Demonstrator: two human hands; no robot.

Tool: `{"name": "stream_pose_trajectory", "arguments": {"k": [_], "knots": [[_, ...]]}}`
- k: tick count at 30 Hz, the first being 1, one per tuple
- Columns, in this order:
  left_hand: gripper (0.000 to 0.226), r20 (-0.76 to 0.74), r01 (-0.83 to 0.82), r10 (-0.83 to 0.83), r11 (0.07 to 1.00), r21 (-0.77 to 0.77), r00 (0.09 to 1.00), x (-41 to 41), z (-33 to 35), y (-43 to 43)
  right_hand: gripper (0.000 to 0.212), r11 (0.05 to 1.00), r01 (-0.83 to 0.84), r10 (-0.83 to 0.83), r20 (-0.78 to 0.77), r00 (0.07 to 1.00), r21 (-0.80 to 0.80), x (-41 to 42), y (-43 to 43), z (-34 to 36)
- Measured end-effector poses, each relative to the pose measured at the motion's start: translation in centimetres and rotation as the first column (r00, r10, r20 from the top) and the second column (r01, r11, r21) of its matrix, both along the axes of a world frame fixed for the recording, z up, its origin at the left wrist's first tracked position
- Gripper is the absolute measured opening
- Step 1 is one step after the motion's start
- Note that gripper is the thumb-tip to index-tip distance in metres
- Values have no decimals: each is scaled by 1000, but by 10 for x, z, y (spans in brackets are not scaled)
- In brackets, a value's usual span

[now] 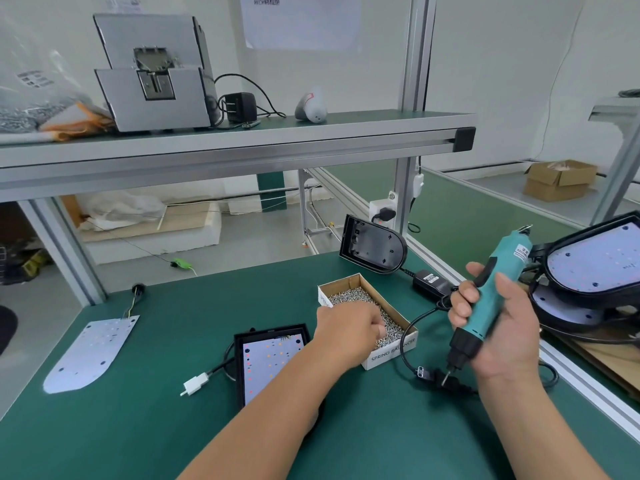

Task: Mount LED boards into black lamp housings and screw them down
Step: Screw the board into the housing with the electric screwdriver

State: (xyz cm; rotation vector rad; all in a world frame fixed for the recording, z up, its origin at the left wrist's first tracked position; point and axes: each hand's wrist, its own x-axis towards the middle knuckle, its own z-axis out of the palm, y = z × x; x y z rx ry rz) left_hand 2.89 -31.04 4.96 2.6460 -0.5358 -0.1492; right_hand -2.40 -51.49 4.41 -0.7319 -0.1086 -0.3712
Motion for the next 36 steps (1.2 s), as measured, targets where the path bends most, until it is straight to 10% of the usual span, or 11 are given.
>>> {"name": "stream_pose_trajectory", "arguments": {"k": [8, 15, 24, 36], "knots": [[17, -83, -102, 75, 908, -405, 994, -11, 22, 29, 13, 997, 77, -77, -25, 997, -26, 0, 6, -2], [16, -452, -348, -36, 584, -733, 891, -30, 25, 80, 29, 1000, 9, -10, -60, 998, -19, 0, 14, -5], [18, -647, -643, -321, 133, -754, 692, -49, 22, 129, 9, 992, -31, 28, 24, 999, 120, -1, 76, 22], [12, -563, -485, -189, 336, -807, 805, -63, 8, 148, 11, 975, -111, 103, 55, 993, 192, 29, 152, 48]]}}
